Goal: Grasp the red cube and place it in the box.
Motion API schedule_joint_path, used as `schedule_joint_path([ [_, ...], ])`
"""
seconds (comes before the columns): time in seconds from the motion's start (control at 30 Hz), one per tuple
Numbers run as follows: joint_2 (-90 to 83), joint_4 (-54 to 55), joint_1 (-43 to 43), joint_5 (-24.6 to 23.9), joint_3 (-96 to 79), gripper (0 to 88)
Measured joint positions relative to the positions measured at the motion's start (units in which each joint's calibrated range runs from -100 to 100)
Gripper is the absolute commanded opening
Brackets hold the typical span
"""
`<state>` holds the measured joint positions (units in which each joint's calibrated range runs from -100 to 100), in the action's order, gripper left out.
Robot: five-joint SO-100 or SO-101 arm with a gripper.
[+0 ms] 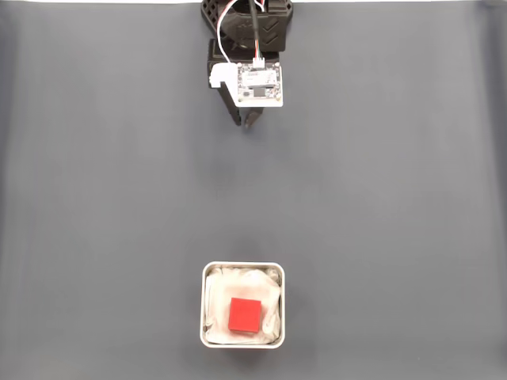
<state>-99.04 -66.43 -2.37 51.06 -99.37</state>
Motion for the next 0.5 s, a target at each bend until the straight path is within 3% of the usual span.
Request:
schedule_joint_path([
  [0.5, -0.9, -7.7, 1.7, -2.6, 0.0, 0.0],
])
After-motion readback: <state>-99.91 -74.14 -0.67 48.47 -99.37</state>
